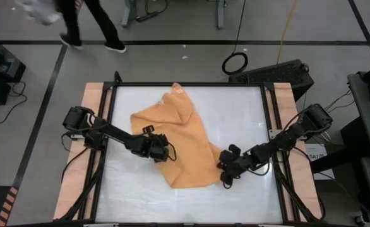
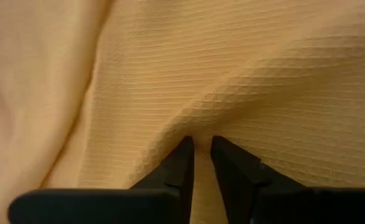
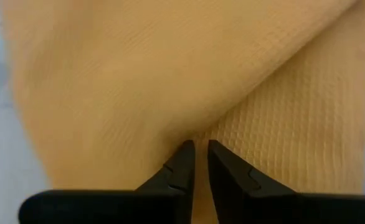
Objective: Roll towel
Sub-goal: Roll the yellow towel
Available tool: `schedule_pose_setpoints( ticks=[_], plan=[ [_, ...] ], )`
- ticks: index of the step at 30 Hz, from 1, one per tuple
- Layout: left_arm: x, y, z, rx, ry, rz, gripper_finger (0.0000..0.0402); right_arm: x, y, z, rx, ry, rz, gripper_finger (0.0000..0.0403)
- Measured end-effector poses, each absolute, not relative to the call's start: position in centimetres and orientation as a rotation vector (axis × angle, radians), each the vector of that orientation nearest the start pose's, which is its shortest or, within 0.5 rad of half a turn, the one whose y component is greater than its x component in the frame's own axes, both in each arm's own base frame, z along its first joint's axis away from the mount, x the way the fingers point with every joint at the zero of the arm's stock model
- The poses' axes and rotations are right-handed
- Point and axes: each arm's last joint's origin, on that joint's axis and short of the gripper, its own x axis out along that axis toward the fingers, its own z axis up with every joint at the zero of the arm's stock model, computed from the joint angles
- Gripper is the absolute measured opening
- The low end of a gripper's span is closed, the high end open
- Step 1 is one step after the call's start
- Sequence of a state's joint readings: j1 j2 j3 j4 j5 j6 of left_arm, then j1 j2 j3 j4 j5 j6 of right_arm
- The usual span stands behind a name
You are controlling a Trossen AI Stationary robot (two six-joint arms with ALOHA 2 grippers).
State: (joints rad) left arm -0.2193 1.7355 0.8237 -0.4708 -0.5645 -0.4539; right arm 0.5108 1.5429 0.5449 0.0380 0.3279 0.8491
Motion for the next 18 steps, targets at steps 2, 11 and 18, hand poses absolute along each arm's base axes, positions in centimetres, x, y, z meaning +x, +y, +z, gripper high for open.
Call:
schedule_pose_setpoints(
  ticks=[2,11,18],
  plan=[
    [27.6,-3.7,11.7,0.183,1.176,0.582,0.0061,22.4,12.1,11.8,0.419,0.836,-0.164,0.0039],
    [27.4,-2.2,14.7,0.183,1.248,0.498,0.0062,22.7,13.1,12.3,0.431,0.759,-0.101,0.0039],
    [27.2,-5.3,17.7,0.004,1.108,0.243,0.0111,23.3,12.6,12.8,0.37,0.716,-0.111,0.0039]
  ],
)
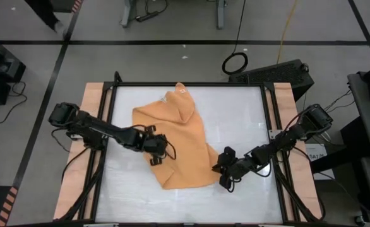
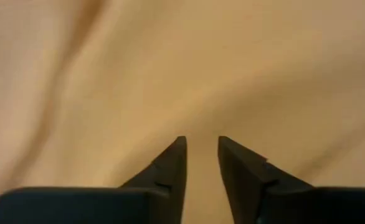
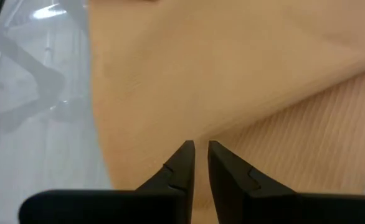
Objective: Roll towel
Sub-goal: Roll the yellow towel
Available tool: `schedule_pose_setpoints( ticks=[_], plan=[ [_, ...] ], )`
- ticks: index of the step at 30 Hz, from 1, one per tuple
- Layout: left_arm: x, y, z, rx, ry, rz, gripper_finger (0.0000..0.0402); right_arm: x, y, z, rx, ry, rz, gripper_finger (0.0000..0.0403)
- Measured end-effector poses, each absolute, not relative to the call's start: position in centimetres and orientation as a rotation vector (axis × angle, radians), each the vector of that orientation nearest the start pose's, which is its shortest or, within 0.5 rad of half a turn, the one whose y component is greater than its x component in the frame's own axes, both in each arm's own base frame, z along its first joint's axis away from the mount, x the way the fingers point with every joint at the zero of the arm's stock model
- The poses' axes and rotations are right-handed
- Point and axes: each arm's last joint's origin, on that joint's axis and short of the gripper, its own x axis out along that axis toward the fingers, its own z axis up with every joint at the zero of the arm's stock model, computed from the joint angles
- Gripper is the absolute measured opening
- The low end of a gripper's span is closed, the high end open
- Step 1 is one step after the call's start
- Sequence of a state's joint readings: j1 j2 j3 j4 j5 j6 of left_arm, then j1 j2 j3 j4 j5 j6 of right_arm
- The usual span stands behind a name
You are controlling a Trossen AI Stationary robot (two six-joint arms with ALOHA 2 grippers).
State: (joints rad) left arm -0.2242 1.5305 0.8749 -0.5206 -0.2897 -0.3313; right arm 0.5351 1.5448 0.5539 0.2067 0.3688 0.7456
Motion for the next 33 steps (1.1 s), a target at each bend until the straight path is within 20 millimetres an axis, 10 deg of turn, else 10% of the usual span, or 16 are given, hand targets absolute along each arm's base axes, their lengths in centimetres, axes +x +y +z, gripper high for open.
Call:
schedule_pose_setpoints(
  ticks=[8,14,24,33],
  plan=[
    [27.3,-12.8,17.2,-0.07,0.983,-0.057,0.0203,24.2,11.9,13.4,0.306,0.698,-0.109,0.0039],
    [26.6,-14.7,15.0,-0.006,1.043,-0.023,0.0217,24.5,11.3,13.4,0.278,0.696,-0.109,0.0039],
    [25.7,-15.6,13.7,0.152,1.108,-0.064,0.0018,25.0,10.3,13.5,0.277,0.678,-0.168,0.0039],
    [22.2,-18.6,17.0,0.199,0.968,-0.075,0.0006,25.3,10.0,13.8,0.265,0.61,-0.235,0.0039]
  ],
)
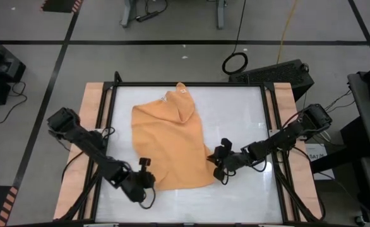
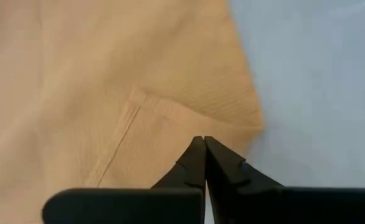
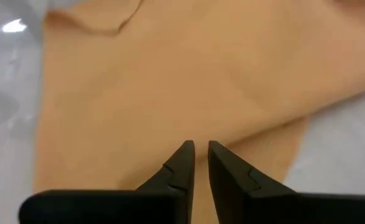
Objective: Roll towel
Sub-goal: Roll the yellow towel
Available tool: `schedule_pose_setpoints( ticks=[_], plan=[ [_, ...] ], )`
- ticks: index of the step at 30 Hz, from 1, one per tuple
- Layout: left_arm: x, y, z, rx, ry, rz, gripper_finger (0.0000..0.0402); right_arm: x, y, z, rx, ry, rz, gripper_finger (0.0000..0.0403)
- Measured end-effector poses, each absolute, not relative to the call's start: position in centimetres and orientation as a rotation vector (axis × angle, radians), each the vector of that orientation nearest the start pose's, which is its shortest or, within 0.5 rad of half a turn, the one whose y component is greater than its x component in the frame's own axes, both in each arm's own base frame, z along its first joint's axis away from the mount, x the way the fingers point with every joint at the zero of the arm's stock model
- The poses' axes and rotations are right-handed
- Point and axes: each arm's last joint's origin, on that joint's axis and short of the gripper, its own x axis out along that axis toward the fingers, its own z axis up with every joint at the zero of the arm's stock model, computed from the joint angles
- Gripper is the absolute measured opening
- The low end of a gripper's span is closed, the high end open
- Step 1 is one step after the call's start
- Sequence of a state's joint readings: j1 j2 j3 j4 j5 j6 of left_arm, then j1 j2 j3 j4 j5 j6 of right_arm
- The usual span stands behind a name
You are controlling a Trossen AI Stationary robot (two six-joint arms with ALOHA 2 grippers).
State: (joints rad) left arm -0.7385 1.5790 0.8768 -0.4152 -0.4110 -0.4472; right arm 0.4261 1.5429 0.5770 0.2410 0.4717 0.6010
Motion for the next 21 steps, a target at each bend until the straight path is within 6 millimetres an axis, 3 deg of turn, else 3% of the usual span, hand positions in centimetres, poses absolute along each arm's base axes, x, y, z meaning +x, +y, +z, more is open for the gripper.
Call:
schedule_pose_setpoints(
  ticks=[5,8,11,16,19,21],
  plan=[
    [21.1,-19.1,16.9,0.109,0.955,0.047,0.0006,26.4,8.2,14.6,0.197,0.539,-0.33,0.0039],
    [21.9,-18.6,16.7,0.039,0.853,0.222,0.0006,28.5,6.4,16.5,0.107,0.506,-0.359,0.0039],
    [22.8,-18.3,16.1,0.04,0.825,0.255,0.0017,30.5,3.7,18.8,0.002,0.469,-0.406,0.0039],
    [24.5,-18.1,14.2,0.058,0.822,0.264,0.0073,32.8,-2.6,22.3,-0.099,0.478,-0.361,0.0041],
    [24.7,-18.1,12.4,0.071,0.898,0.255,0.0105,33.7,-5.6,22.7,-0.105,0.516,-0.281,0.0058],
    [24.4,-18.2,11.5,0.065,0.95,0.256,0.012,34.4,-6.4,22.2,-0.097,0.551,-0.237,0.0083]
  ],
)
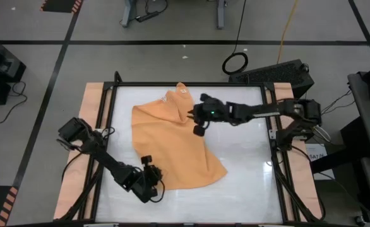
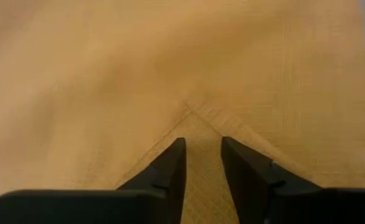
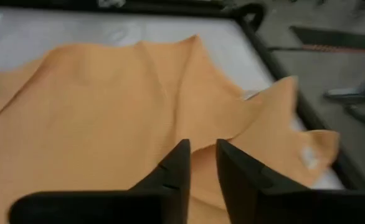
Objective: Roll towel
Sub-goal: Roll the yellow towel
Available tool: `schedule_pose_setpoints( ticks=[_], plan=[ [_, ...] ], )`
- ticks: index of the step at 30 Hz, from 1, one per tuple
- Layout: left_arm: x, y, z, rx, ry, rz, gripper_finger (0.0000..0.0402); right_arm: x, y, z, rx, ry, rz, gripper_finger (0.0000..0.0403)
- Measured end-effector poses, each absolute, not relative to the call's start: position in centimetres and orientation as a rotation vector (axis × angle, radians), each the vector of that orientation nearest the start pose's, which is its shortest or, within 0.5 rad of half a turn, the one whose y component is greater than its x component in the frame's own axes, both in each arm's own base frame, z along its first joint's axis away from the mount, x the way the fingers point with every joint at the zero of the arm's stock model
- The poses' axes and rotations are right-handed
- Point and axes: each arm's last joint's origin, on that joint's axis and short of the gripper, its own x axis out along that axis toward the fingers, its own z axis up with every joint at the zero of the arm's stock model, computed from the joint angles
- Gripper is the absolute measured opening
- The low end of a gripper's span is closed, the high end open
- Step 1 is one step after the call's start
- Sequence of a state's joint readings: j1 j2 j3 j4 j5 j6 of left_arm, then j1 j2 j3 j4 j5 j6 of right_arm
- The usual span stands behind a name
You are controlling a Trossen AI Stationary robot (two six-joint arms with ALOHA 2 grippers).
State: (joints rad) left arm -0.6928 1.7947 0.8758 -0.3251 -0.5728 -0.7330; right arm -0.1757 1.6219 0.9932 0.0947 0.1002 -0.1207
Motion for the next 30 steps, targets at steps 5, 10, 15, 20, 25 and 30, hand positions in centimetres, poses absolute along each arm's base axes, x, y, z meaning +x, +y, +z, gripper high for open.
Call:
schedule_pose_setpoints(
  ticks=[5,10,15,20,25,30],
  plan=[
    [23.0,-19.6,10.6,0.067,0.969,0.276,0.0131,37.6,-6.3,19.0,-0.076,0.644,-0.273,0.0187],
    [21.0,-20.5,11.0,0.166,0.984,0.251,0.0132,40.3,-6.0,16.5,-0.042,0.707,-0.276,0.0268],
    [19.8,-20.8,11.6,0.186,0.992,0.241,0.0132,41.8,-6.2,15.1,-0.027,0.787,-0.299,0.0276],
    [19.8,-20.7,12.1,0.188,0.982,0.237,0.0132,42.9,-6.4,13.2,-0.028,0.82,-0.302,0.0228],
    [19.6,-20.5,12.3,0.208,0.979,0.25,0.0132,43.2,-6.4,12.4,-0.028,0.839,-0.297,0.0127],
    [19.1,-19.8,14.4,0.204,0.952,0.263,0.0132,42.7,-6.2,12.7,-0.033,0.895,-0.29,0.0014]
  ],
)
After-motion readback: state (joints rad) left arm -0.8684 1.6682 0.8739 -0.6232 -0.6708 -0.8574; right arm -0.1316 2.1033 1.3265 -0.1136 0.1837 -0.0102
